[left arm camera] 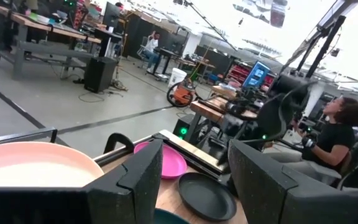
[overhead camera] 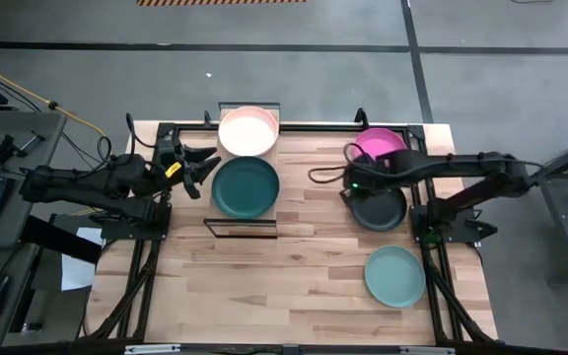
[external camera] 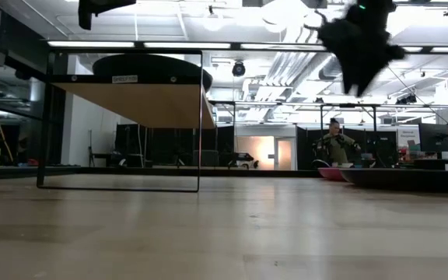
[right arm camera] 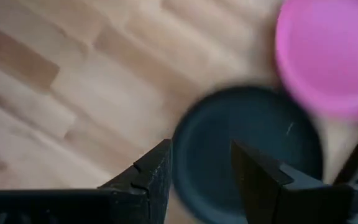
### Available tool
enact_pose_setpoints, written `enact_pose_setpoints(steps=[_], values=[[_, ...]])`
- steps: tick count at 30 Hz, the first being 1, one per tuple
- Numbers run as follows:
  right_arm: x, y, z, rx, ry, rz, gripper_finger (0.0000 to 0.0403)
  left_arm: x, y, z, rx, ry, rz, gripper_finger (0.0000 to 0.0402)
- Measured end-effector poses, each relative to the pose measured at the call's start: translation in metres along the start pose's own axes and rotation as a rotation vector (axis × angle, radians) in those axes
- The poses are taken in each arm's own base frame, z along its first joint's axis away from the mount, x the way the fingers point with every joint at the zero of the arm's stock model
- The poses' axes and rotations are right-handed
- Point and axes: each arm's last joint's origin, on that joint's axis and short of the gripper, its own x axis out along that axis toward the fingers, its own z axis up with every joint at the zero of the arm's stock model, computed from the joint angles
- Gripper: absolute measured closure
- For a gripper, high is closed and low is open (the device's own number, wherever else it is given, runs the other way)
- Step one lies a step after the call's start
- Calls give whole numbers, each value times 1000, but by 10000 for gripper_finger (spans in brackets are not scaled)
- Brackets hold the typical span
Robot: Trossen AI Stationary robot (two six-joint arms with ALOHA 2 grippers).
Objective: Place and stack plates onto a shelf
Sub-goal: Stack the black plate on top of the dark blue plate on the shelf
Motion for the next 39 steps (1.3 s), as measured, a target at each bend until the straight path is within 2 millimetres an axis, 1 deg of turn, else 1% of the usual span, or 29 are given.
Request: enact_pose_setpoints(steps=[3,8,9,12,17,20,23,27,29,32,34,36,39], values=[[13,-13,-18,76,103,71,258,0,0,0,0,-2,7,227],[38,-28,-49,72,324,81,258,0,1,0,0,-6,19,227],[43,-31,-55,89,367,63,258,0,1,0,0,-6,19,227],[58,-39,-70,215,455,-21,258,0,1,0,0,-6,19,227],[76,-49,-89,463,454,-190,258,0,1,0,0,-7,20,227],[73,-45,-89,517,402,-191,258,0,1,0,0,-7,20,227],[70,-44,-86,522,376,-190,258,0,1,0,1,-6,21,227],[71,-39,-83,555,331,-147,258,0,1,0,9,-6,21,227],[72,-33,-79,494,287,-68,258,0,1,0,10,-7,21,227],[73,-22,-72,325,231,85,258,0,1,0,11,-6,21,227],[73,-17,-69,219,203,147,258,0,1,0,24,-6,21,227],[73,-17,-69,150,194,160,258,0,1,0,26,-6,20,227],[73,-19,-70,90,202,141,258,0,1,0,26,-6,20,227]])
